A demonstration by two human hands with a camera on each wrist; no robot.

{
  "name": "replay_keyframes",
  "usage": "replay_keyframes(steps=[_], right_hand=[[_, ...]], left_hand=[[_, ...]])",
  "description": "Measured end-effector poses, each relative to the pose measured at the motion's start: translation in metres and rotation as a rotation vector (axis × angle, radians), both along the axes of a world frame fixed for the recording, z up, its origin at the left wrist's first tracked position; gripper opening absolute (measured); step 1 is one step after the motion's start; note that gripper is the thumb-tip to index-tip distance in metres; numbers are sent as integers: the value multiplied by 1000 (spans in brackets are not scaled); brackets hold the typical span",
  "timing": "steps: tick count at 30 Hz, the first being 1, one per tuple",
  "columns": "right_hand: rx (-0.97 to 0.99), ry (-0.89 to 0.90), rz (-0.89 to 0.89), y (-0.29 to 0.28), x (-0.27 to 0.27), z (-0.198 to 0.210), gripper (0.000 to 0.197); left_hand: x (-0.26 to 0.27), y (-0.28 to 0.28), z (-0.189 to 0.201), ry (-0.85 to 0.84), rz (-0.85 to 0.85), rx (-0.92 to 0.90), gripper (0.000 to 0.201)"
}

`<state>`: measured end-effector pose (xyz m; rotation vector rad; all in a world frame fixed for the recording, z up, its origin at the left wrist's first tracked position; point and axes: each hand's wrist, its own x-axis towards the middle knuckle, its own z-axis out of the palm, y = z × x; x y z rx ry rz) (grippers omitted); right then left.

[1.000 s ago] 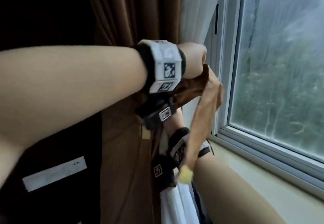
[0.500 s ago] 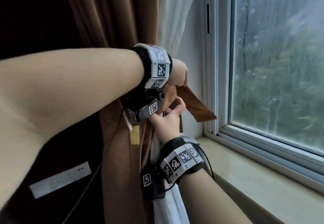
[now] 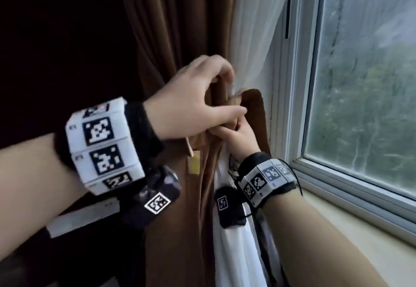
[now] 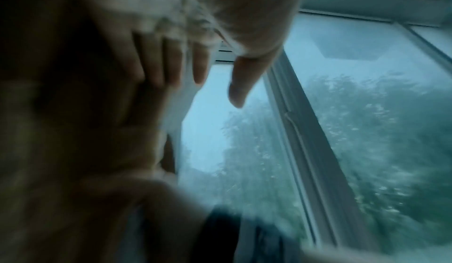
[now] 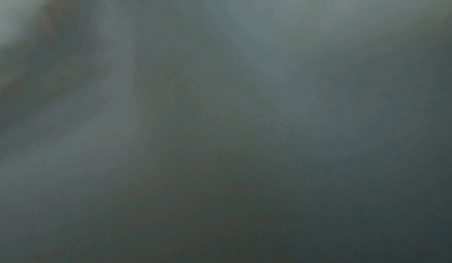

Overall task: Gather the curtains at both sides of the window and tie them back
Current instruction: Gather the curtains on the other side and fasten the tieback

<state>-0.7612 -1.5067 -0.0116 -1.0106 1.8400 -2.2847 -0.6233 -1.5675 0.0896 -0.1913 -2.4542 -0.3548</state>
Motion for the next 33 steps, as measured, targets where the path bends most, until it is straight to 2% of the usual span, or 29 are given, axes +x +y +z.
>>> replay_keyframes(steps=[2, 4, 5, 6, 9, 10, 11, 13, 14, 16, 17, 19, 20, 22, 23, 24, 25, 27, 28, 29, 30, 32, 33], right_hand=[[-2, 9, 17, 0, -3, 6, 61], [18, 2, 51, -4, -4, 9, 60], [21, -5, 73, -4, -2, 11, 63], [25, -11, 90, -5, -1, 12, 68], [52, -19, 148, 0, -6, 15, 68], [66, -23, 179, 2, -7, 15, 63], [82, -26, 205, 5, -9, 17, 56], [140, -32, 225, 9, -12, 20, 41], [168, -44, 226, 8, -14, 21, 35], [201, -67, 187, 4, -21, 21, 37], [199, -77, 167, 2, -25, 21, 43], [175, -118, 134, 1, -29, 23, 47], [154, -153, 134, 3, -31, 24, 45], [108, -238, 175, 8, -32, 29, 36], [99, -269, 186, 11, -32, 32, 35], [100, -291, 182, 13, -32, 34, 39], [106, -306, 168, 15, -31, 36, 43], [101, -329, 176, 18, -27, 39, 50], [98, -336, 191, 18, -24, 40, 51], [98, -342, 210, 17, -21, 40, 52], [99, -337, 239, 17, -17, 41, 51], [99, -321, 278, 16, -9, 44, 42], [101, -325, 273, 15, -6, 45, 36]], left_hand=[[4, -34, -33, 87, 268, 96, 88], [-10, -60, -59, 79, 471, 319, 98], [-19, -73, -65, 78, 494, 460, 100], [-26, -88, -69, 78, 466, 612, 108], [-45, -124, -82, -14, 181, 1038, 144], [-52, -132, -87, -69, 97, 1125, 139], [-57, -135, -88, -141, 14, 1198, 115], [-64, -130, -87, -230, -119, 1281, 40], [-69, -128, -86, -252, -150, 1313, 21], [-80, -126, -86, -309, -234, 1389, 12], [-84, -126, -87, -359, -319, 1456, 16], [-90, -120, -89, -468, -433, 1541, 44], [-91, -116, -89, -498, -446, 1547, 42], [-92, -109, -88, -494, -473, 1533, 8], [-93, -106, -87, -499, -470, 1516, 3], [-93, -105, -88, -541, -490, 1504, 3], [-94, -105, -88, -562, -525, 1523, 13], [-96, -106, -91, -585, -602, 1528, 48], [-96, -101, -89, -578, -621, 1487, 47], [-95, -97, -89, -548, -637, 1433, 32], [-102, -96, -91, -472, -650, 1415, 28], [-95, -83, -86, -390, -602, 1487, 76], [-101, -89, -91, -360, -609, 1509, 83]])
